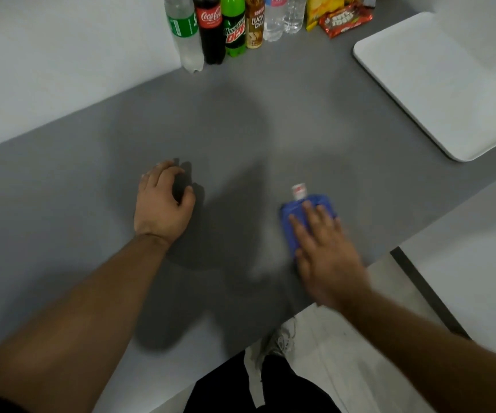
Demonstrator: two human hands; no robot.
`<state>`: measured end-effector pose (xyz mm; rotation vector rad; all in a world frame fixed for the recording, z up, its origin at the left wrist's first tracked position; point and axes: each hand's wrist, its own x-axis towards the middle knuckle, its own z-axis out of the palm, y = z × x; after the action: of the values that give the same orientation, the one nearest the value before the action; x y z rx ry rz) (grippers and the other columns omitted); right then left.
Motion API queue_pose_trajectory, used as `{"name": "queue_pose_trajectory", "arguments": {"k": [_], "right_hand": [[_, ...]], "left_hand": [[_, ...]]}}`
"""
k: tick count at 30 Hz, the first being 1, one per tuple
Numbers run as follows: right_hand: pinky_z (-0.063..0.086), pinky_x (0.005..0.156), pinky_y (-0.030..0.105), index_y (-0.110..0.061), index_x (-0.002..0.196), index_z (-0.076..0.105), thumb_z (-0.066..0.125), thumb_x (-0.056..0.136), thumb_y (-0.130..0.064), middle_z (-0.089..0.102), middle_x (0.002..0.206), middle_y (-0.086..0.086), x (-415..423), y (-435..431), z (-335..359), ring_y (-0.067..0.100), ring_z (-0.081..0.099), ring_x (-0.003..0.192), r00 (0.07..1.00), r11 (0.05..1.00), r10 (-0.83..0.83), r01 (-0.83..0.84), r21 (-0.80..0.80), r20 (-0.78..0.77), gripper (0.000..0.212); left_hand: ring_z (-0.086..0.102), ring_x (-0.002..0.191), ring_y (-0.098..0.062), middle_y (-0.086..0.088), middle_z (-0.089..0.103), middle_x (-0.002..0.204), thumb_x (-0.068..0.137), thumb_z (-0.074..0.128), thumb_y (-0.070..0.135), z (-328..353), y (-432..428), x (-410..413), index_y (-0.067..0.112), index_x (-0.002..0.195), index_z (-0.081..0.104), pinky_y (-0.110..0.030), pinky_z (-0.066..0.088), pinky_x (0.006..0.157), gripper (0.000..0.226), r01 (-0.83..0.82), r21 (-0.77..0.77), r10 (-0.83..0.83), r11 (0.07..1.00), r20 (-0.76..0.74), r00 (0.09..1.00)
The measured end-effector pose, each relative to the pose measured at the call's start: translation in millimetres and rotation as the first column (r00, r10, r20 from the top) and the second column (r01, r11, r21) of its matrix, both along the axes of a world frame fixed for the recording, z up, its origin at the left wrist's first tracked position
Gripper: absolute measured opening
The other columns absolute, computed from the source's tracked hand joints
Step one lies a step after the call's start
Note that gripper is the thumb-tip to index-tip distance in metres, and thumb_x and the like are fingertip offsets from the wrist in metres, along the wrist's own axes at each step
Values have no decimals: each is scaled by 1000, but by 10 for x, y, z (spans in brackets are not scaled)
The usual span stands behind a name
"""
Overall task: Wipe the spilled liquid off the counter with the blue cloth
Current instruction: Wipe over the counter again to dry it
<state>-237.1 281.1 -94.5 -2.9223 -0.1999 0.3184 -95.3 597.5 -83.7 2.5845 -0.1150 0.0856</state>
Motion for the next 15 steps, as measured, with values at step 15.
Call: {"name": "queue_pose_trajectory", "arguments": {"k": [15], "right_hand": [[18, 128, 55, -27, 165, 30, 35, 100, -44, 20, 174, 1, 588, 244, -20, 25, 15, 161, 988, 990, 132, -135, 34, 78, 68]], "left_hand": [[43, 142, -35, -10, 54, 149, 91, 57, 34, -49, -8, 3, 9, 131, 61, -53, 32, 122, 48, 25, 108, -24, 994, -12, 1000]]}}
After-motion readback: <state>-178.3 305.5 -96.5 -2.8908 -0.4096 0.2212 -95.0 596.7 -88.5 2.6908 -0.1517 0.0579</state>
